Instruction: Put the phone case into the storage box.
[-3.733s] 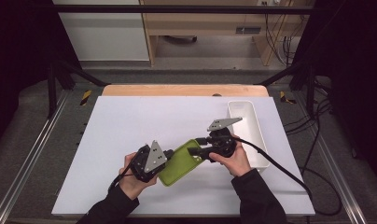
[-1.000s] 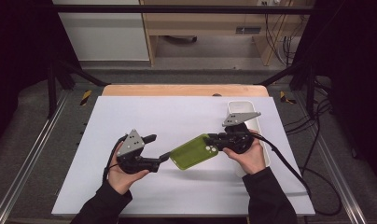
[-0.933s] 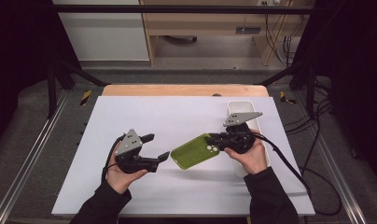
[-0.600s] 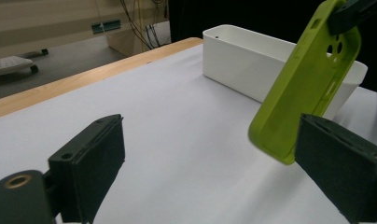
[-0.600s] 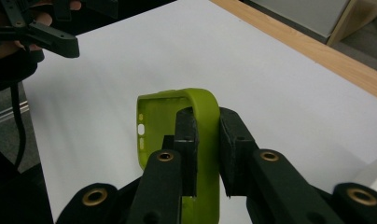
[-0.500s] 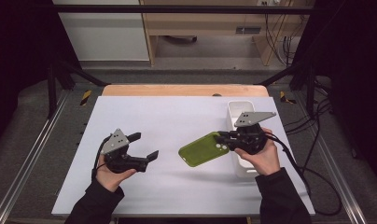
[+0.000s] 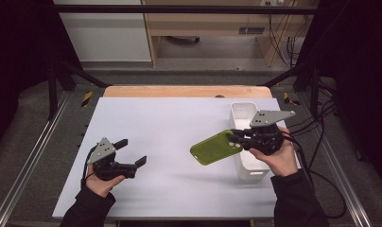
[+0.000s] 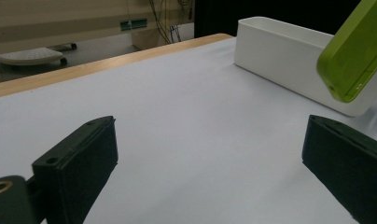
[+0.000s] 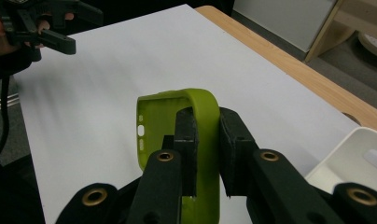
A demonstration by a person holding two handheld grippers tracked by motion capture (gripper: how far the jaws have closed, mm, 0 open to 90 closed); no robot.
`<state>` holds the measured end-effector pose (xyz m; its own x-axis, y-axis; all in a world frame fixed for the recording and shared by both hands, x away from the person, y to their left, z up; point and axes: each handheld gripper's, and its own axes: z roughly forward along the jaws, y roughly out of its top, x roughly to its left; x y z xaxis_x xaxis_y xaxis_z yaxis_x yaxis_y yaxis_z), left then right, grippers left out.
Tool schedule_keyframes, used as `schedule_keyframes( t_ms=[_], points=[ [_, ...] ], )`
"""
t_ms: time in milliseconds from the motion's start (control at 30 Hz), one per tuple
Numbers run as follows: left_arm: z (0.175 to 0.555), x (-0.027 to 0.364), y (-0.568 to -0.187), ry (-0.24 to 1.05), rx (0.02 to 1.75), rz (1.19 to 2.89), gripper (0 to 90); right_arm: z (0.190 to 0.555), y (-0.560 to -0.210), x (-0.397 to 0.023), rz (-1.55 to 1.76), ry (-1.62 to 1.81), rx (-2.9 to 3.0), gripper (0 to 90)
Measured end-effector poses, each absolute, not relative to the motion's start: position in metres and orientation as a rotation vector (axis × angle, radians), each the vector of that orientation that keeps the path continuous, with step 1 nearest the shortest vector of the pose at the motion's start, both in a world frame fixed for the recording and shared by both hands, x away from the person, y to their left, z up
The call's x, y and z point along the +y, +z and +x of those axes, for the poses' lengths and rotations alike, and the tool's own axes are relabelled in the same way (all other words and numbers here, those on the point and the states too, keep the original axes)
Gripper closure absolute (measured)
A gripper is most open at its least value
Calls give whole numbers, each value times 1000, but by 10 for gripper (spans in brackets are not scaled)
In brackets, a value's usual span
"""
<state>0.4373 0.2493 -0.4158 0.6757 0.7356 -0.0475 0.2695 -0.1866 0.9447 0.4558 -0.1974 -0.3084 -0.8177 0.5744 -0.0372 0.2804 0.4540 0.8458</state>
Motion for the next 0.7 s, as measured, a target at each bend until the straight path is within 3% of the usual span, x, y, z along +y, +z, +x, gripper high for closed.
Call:
schedule_keyframes(
  t_ms=[700],
  points=[
    [440, 279, -440, 602, 876, 1713, 15, 457, -278, -210, 653, 1187, 2334, 791]
  ],
)
